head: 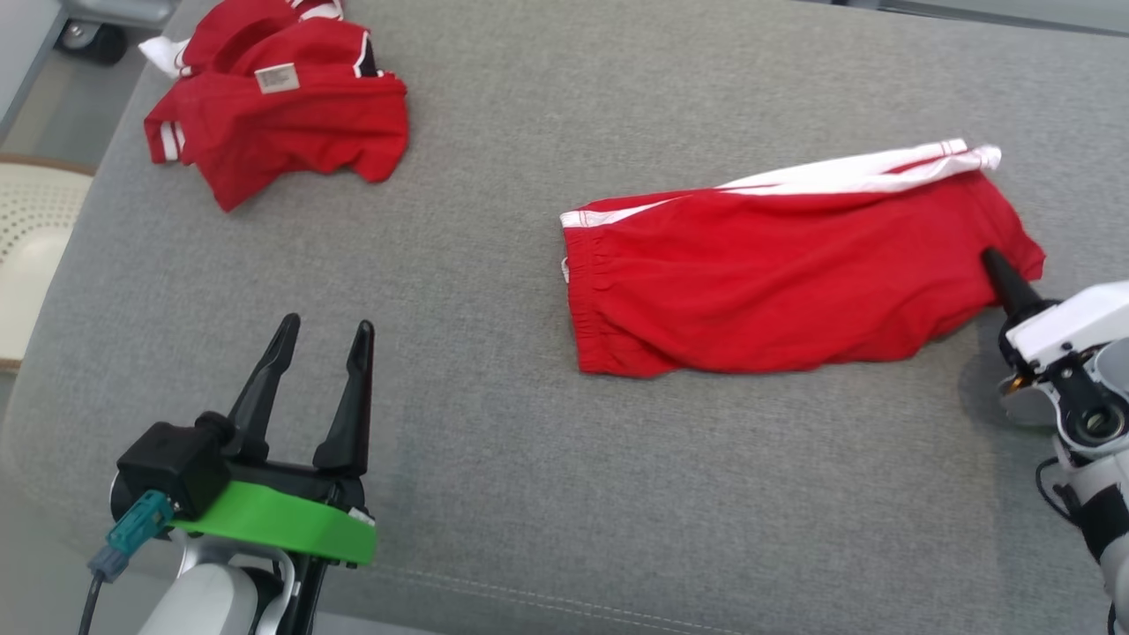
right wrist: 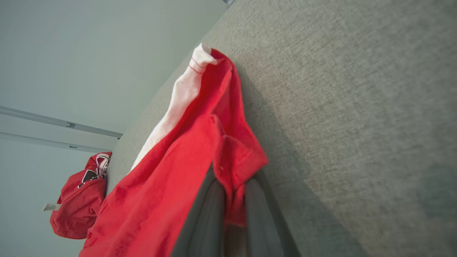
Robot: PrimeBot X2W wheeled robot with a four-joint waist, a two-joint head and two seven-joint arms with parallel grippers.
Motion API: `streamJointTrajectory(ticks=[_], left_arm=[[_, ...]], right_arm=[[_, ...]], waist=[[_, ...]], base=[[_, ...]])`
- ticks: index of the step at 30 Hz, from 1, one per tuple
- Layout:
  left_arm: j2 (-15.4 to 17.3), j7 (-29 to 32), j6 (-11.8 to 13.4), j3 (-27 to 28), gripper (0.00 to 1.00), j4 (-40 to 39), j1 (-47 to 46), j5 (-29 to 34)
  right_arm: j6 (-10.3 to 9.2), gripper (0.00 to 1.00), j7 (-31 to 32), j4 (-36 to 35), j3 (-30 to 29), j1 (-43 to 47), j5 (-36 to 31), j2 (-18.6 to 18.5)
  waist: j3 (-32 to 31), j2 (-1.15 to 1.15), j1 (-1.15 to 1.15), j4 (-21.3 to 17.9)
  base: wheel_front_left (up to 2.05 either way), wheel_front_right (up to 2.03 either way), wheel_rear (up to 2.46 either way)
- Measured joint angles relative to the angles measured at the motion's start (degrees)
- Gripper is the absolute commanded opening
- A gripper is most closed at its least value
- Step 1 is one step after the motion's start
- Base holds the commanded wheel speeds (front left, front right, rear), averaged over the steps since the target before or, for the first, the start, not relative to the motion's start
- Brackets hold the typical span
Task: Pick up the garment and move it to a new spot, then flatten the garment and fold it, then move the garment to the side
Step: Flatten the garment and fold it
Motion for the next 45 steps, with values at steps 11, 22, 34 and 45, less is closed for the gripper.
streamJointTrajectory(ticks=[11, 22, 34, 45], left_arm=[[0.0, 0.0, 0.0, 1.1, 1.00, 0.1, 3.4, 0.0], [0.0, 0.0, -0.2, 0.9, 1.00, -0.2, 4.6, 0.0], [0.0, 0.0, -1.1, -0.1, 1.00, -0.3, 4.5, 0.8], [0.1, 0.0, -1.6, -0.9, 1.00, -0.5, 4.3, 1.5]], right_arm=[[0.43, 0.00, 0.1, -5.2, -1.0, 8.5, 3.4, 1.7], [0.48, 0.87, -1.9, -8.3, 1.7, 14.1, -1.3, 0.1], [-1.51, 1.00, -3.0, -7.9, 2.3, 13.9, -3.9, -0.8], [-4.71, 0.95, 1.2, -5.5, 3.5, 9.7, -5.0, -2.4]], waist=[[-3.3, 0.00, 0.00, -6.0], [-4.4, 0.00, 0.00, -10.2], [-4.1, 0.00, 0.00, -9.8], [-3.0, 0.00, 0.00, -7.2]], base=[[0.00, 0.00, 0.00], [0.00, 0.00, 0.00], [0.00, 0.00, 0.00], [0.00, 0.00, 0.00]])
